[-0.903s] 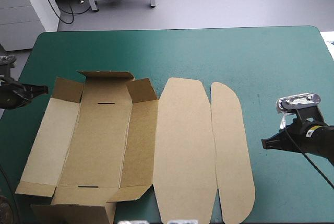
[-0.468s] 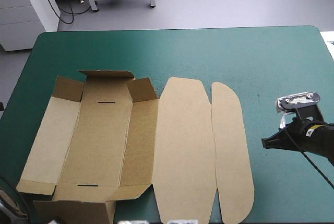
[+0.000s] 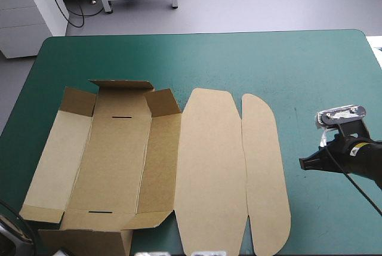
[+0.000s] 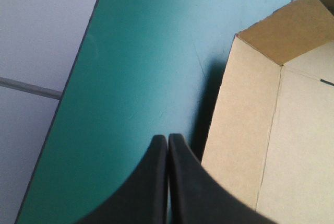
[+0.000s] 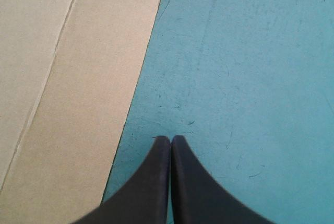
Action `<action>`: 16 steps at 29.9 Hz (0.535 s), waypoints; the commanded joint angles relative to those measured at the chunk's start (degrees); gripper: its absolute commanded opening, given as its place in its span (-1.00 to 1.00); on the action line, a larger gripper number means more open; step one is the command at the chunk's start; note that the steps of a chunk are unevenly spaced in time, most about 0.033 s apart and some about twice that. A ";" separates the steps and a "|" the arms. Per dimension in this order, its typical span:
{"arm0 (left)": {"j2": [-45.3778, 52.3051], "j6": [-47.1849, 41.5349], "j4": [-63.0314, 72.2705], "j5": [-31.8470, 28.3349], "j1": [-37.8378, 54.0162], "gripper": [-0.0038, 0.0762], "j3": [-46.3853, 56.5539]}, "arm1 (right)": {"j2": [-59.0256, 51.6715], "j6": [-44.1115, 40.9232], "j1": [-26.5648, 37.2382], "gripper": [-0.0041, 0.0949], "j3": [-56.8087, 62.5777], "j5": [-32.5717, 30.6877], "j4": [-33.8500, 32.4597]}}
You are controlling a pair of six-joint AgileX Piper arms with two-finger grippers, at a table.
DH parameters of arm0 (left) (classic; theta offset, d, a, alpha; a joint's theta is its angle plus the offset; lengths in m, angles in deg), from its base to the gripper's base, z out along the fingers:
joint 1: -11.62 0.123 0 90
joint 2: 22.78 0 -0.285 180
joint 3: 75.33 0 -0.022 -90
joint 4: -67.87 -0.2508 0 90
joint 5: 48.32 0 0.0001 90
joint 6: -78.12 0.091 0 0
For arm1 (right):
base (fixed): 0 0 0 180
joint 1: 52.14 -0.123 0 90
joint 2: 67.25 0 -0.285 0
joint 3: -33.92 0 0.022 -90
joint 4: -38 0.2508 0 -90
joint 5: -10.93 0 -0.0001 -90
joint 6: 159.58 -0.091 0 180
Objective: Fold the box
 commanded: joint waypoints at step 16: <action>1.63 0.94 2.73 3.12 0.12 0.11 -1.88 | -0.51 1.79 0.52 -0.95 -1.17 3.30 0.43</action>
